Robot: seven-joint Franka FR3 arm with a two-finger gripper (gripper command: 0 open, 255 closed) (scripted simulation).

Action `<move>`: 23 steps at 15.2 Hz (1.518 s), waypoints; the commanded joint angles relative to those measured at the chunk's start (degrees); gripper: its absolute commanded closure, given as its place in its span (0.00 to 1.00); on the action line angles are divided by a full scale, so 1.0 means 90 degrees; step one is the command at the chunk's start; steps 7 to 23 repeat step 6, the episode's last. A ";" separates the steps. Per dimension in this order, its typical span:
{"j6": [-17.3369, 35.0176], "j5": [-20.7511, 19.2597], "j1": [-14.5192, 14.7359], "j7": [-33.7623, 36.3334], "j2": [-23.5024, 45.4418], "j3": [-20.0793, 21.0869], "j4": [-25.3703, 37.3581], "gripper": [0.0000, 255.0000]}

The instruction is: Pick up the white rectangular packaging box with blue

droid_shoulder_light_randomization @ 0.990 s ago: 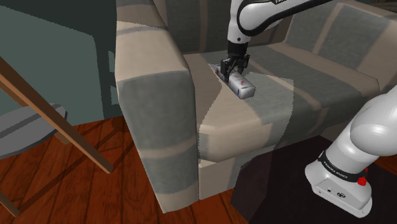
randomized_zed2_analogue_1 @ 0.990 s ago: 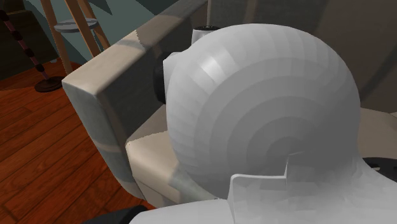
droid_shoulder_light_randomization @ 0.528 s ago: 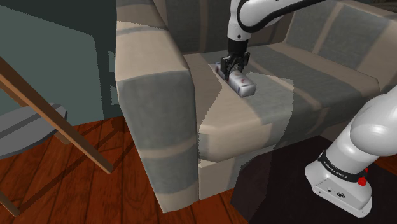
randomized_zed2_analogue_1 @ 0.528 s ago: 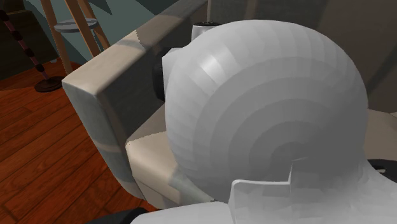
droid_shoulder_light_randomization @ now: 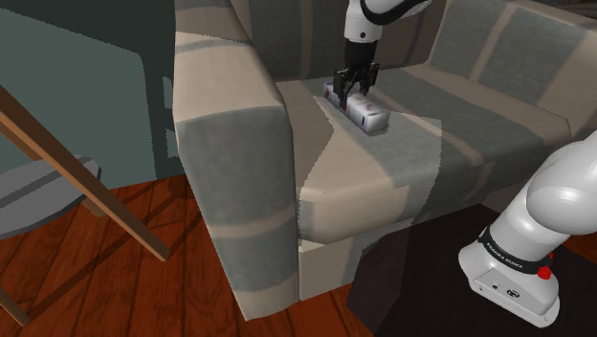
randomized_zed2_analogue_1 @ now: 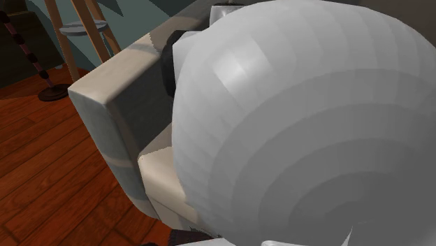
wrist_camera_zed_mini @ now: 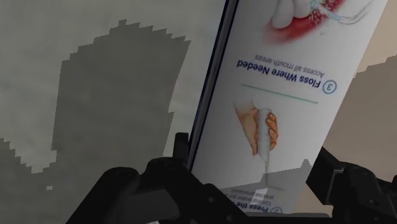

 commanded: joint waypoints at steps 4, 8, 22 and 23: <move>-0.0426 0.0000 -0.0007 -0.0010 -0.0043 -0.0015 0.0386 1.00; -0.0439 0.0000 -0.0007 -0.0010 -0.0044 -0.0015 0.0398 1.00; -0.0439 0.0000 -0.0007 -0.0010 -0.0044 -0.0015 0.0398 1.00; -0.0439 0.0000 -0.0007 -0.0010 -0.0044 -0.0015 0.0398 1.00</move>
